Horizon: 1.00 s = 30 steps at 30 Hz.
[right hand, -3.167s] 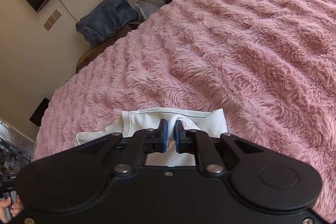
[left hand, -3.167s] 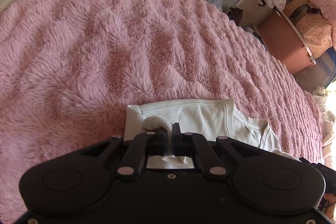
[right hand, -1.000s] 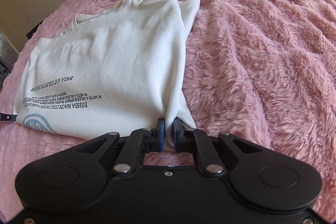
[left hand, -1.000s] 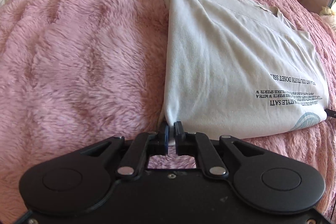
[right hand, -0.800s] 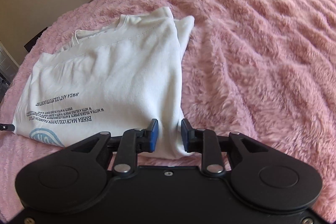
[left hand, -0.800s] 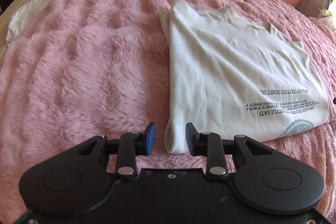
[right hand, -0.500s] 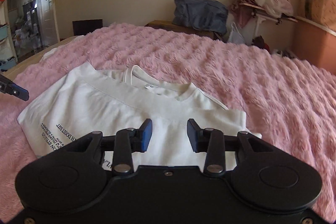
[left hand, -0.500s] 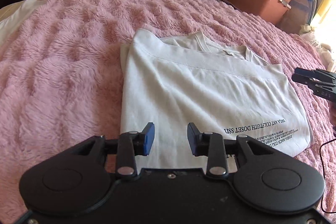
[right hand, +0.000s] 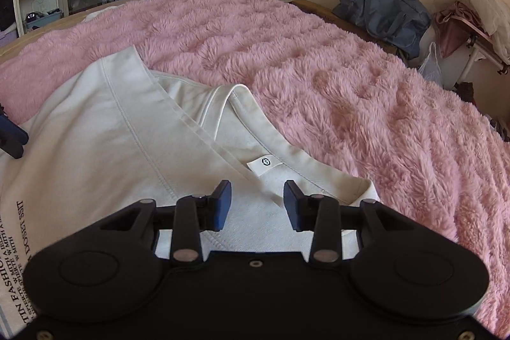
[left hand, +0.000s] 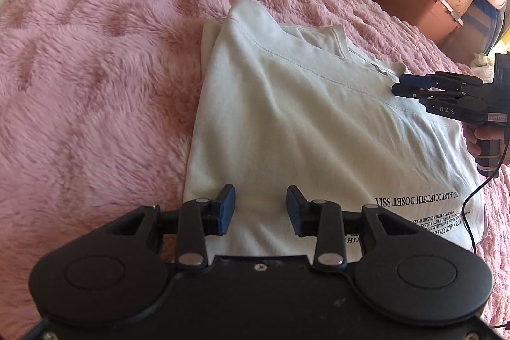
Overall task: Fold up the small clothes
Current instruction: 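Grasp the collar with the right tool and tug it straight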
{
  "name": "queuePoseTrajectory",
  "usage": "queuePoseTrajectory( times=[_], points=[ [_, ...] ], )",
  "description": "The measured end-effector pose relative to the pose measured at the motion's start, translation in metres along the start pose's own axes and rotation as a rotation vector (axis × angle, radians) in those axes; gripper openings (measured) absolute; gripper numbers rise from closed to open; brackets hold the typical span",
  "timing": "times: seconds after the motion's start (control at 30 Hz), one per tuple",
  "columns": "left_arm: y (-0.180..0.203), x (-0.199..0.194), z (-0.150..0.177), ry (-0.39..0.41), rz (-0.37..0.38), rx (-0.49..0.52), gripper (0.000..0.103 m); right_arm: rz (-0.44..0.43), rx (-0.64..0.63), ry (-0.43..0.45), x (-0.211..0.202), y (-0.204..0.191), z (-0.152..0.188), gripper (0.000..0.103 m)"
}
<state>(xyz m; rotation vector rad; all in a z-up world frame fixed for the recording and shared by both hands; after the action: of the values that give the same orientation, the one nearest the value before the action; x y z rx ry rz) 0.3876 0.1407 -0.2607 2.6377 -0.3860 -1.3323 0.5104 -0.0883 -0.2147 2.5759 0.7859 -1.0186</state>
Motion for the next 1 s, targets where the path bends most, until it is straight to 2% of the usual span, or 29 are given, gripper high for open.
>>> queuePoseTrajectory(
  times=[0.07, 0.13, 0.17, 0.4, 0.57, 0.6, 0.63, 0.67, 0.7, 0.77, 0.8, 0.83, 0.9, 1.0],
  points=[
    [0.000, 0.000, -0.001, 0.003, -0.001, 0.000, 0.038, -0.015, 0.011, -0.021, 0.007, 0.004, 0.002, 0.032],
    [-0.003, -0.003, 0.005, 0.009, 0.000, 0.004, 0.038, -0.044, 0.033, -0.059, 0.013, 0.005, 0.006, 0.006],
    [-0.003, -0.003, 0.005, 0.013, 0.003, 0.005, 0.038, -0.037, 0.028, -0.060, 0.014, 0.006, 0.006, 0.004],
    [-0.005, -0.004, 0.007, 0.015, 0.016, -0.010, 0.038, -0.062, 0.033, -0.001, 0.000, 0.005, -0.001, 0.003],
    [-0.004, -0.004, 0.007, 0.021, 0.011, -0.010, 0.038, -0.076, 0.018, -0.019, -0.002, 0.006, -0.006, 0.004],
    [-0.004, -0.005, 0.007, 0.022, 0.011, -0.010, 0.038, -0.066, 0.009, -0.030, 0.000, 0.005, -0.005, 0.010],
    [-0.004, -0.004, 0.007, 0.021, 0.011, -0.009, 0.038, -0.049, -0.008, -0.033, 0.002, 0.004, -0.005, 0.024],
    [-0.004, -0.004, 0.007, 0.021, 0.011, -0.009, 0.038, -0.040, -0.024, -0.043, 0.004, 0.003, -0.003, 0.030],
    [-0.004, -0.004, 0.008, 0.019, 0.012, -0.008, 0.038, -0.035, -0.030, -0.045, 0.006, 0.002, -0.002, 0.034],
    [-0.005, -0.005, 0.007, 0.016, 0.017, -0.008, 0.038, -0.058, -0.015, -0.065, 0.010, 0.001, 0.001, 0.034],
    [-0.005, -0.005, 0.007, 0.016, 0.019, -0.009, 0.038, -0.067, -0.015, -0.082, 0.013, -0.001, 0.004, 0.031],
    [-0.006, -0.005, 0.007, 0.016, 0.022, -0.012, 0.038, -0.068, -0.020, -0.093, 0.015, -0.002, 0.007, 0.018],
    [-0.006, -0.005, 0.007, 0.018, 0.026, -0.015, 0.038, -0.082, -0.026, -0.111, 0.019, -0.006, 0.011, 0.005],
    [-0.007, -0.005, 0.008, 0.020, 0.029, -0.019, 0.038, -0.069, -0.034, -0.085, 0.015, -0.006, 0.009, 0.002]
  ],
)
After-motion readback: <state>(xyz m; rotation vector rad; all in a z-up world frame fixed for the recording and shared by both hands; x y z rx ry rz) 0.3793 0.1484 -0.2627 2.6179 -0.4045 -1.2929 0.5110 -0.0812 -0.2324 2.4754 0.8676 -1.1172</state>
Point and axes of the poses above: each gripper's, at about its wrist camera, not at the fingertips, and x roughly the way its jaws point, y to its right, z to its underside, the point moved 9 cm from there along x, roughly the way its jaws point, and after that the axes turned 11 degrees about x, right-handed, at the moved point
